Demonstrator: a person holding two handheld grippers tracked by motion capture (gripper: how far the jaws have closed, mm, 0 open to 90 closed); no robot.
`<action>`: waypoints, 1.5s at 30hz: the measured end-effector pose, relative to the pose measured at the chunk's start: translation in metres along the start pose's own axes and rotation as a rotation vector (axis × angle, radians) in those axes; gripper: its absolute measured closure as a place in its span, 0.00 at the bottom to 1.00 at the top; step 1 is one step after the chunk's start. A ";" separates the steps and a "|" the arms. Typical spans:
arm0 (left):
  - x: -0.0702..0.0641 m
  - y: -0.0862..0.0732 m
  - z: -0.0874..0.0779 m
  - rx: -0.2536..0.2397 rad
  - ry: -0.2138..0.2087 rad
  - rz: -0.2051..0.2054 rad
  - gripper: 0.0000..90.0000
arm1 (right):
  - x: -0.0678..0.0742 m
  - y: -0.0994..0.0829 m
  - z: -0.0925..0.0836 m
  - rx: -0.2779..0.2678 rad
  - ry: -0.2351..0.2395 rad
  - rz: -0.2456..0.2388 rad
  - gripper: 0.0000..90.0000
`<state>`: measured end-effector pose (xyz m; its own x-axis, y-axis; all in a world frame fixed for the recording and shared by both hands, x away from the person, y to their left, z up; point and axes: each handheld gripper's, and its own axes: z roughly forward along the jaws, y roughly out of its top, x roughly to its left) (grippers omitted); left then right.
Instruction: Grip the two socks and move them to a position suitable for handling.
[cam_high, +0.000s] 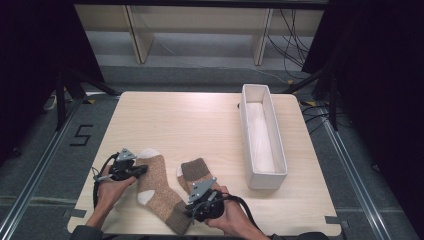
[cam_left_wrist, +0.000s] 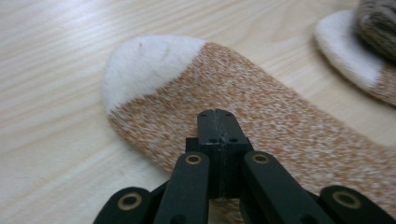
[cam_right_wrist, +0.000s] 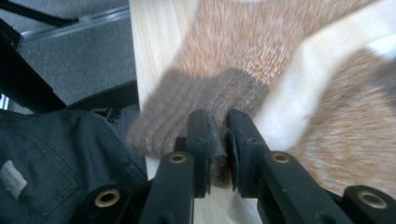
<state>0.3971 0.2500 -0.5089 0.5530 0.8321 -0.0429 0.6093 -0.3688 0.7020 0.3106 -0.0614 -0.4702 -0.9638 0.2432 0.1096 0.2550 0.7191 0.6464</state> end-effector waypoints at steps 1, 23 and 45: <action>0.001 0.001 0.002 -0.002 0.006 0.001 0.99 | 0.000 0.000 -0.003 -0.002 -0.009 0.015 0.89; 0.002 0.021 -0.008 -0.119 -0.025 -0.043 0.99 | -0.019 0.007 -0.011 -0.086 -0.070 0.107 0.68; -0.042 0.014 -0.016 -0.109 -0.204 -0.031 0.69 | -0.064 0.000 -0.013 -0.061 -0.288 0.252 0.59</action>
<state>0.3732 0.2166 -0.4862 0.6449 0.7375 -0.2005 0.5690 -0.2883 0.7701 0.3715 -0.0854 -0.4674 -0.8077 0.5865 0.0600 0.4676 0.5754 0.6710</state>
